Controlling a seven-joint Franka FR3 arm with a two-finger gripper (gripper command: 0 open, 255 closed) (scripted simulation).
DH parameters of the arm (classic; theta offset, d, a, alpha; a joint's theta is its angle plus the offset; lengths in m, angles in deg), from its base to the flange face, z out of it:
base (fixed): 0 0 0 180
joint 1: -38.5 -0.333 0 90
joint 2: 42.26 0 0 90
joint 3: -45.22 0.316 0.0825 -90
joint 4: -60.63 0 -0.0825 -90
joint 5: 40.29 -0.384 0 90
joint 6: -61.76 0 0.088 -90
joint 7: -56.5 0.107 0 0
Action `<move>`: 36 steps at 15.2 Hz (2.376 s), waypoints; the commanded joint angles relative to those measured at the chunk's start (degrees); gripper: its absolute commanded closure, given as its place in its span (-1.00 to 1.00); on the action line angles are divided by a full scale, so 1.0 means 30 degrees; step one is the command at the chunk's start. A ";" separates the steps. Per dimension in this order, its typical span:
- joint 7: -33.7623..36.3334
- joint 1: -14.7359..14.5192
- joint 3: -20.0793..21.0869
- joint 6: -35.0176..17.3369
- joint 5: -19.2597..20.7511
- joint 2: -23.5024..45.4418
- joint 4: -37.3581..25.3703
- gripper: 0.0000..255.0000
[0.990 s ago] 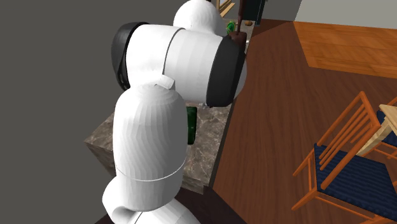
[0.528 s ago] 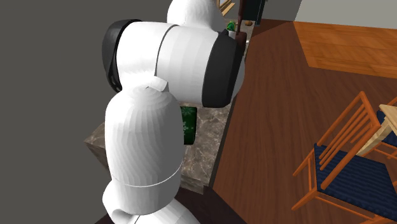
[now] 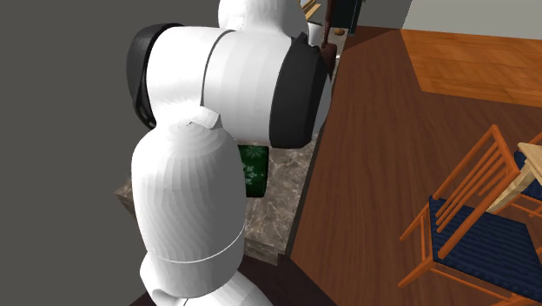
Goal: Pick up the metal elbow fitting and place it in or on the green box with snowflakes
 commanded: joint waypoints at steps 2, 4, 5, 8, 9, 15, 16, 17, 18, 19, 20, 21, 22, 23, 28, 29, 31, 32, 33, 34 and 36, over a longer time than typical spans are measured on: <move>0.0049 0.0025 0.0006 0.0741 -0.0040 -0.0247 -0.0499 1.00; 0.0085 0.0038 0.0009 0.1219 -0.0061 -0.0383 -0.0846 1.00; 0.0104 0.0044 0.0011 0.1459 -0.0070 -0.0446 -0.1026 1.00; 0.0166 0.0059 0.0014 0.2183 -0.0092 -0.0610 -0.1595 1.00; 0.0188 0.0063 0.0015 0.2425 -0.0097 -0.0656 -0.1794 1.00; 0.0528 -0.0139 0.0322 0.2331 -0.0739 -0.2720 0.0222 1.00; 0.0630 -0.0230 0.0427 0.2160 -0.0960 -0.3359 0.0982 1.00; 0.0736 -0.0333 0.0532 0.2008 -0.1186 -0.3989 0.1714 1.00; 0.0847 -0.0446 0.0640 0.1875 -0.1416 -0.4612 0.2419 1.00; 0.0964 -0.0569 0.0750 0.1759 -0.1651 -0.5228 0.3098 1.00; 0.1086 -0.0703 0.0863 0.1660 -0.1890 -0.5838 0.3751 1.00; 0.1216 -0.0848 0.0977 0.1579 -0.2134 -0.6441 0.4381 1.00; 0.1352 -0.1004 0.1094 0.1513 -0.2381 -0.7040 0.4987 1.00; 0.1497 -0.1173 0.1211 0.1463 -0.2632 -0.7632 0.5571 1.00; 0.2368 -0.2175 0.1856 0.1431 -0.3934 -1.0511 0.8161 1.00; 0.2576 -0.2407 0.1998 0.1465 -0.4203 -1.1068 0.8615 1.00; 0.3029 -0.2898 0.2299 0.1567 -0.4747 -1.2161 0.9460 1.00; 0.3304 -0.3187 0.2479 0.1643 -0.5056 -1.2758 0.9895 1.00; 0.3269 -0.3204 0.2526 0.1376 -0.5091 -1.2696 1.0103 1.00; 0.3232 -0.3214 0.2579 0.1108 -0.5128 -1.2630 1.0307 1.00; 0.3159 -0.3233 0.2688 0.0567 -0.5203 -1.2483 1.0705 1.00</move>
